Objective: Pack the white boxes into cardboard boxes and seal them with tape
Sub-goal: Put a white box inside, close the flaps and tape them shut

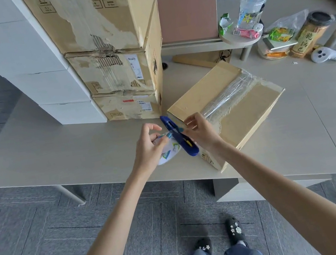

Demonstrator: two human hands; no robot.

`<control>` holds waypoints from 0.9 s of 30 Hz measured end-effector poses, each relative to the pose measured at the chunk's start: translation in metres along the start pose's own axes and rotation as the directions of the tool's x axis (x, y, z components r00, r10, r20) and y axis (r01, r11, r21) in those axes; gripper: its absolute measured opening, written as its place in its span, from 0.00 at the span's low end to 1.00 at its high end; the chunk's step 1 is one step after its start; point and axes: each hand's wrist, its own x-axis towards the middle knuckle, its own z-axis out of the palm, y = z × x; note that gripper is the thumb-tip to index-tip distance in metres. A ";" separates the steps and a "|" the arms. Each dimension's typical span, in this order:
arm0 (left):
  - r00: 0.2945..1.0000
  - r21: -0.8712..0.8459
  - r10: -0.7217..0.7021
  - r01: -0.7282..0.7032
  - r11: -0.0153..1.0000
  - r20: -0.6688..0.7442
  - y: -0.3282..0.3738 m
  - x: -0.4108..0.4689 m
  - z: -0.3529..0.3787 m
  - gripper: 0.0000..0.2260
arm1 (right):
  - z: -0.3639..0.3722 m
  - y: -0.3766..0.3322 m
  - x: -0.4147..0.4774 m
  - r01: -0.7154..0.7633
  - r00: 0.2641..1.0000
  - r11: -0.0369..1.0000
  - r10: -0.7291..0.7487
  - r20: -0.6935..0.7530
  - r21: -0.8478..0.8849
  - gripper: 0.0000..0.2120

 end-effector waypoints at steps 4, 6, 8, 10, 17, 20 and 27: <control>0.998 0.298 -0.054 0.061 0.953 -0.031 -0.033 0.014 0.002 0.04 | -0.014 0.006 0.012 0.194 0.976 0.900 -0.219 -0.020 -0.391 0.09; 0.995 0.442 -0.098 0.089 0.893 -0.001 -0.049 0.021 0.006 0.05 | -0.021 0.011 0.021 0.247 0.958 0.821 -0.288 0.000 -0.514 0.09; 0.986 0.527 -0.161 0.120 0.841 0.032 -0.061 0.029 0.012 0.08 | -0.027 0.018 0.031 0.274 0.944 0.742 -0.330 0.022 -0.612 0.10; 0.974 0.575 -0.215 0.139 0.806 0.067 -0.066 0.036 0.018 0.09 | -0.030 0.025 0.037 0.291 0.933 0.683 -0.357 0.042 -0.670 0.09; 0.953 0.625 -0.251 0.094 0.775 0.169 -0.084 0.053 0.030 0.12 | -0.036 0.040 0.046 0.359 0.889 0.604 -0.454 0.063 -0.712 0.06; 0.968 0.661 -0.197 0.046 0.749 0.156 -0.085 0.055 0.035 0.13 | -0.040 0.045 0.050 0.405 0.871 0.594 -0.482 0.095 -0.695 0.06; 0.964 0.791 0.246 -0.225 0.569 0.098 -0.058 0.051 0.053 0.08 | -0.060 0.053 0.065 0.531 0.818 0.567 -0.537 0.207 -0.629 0.05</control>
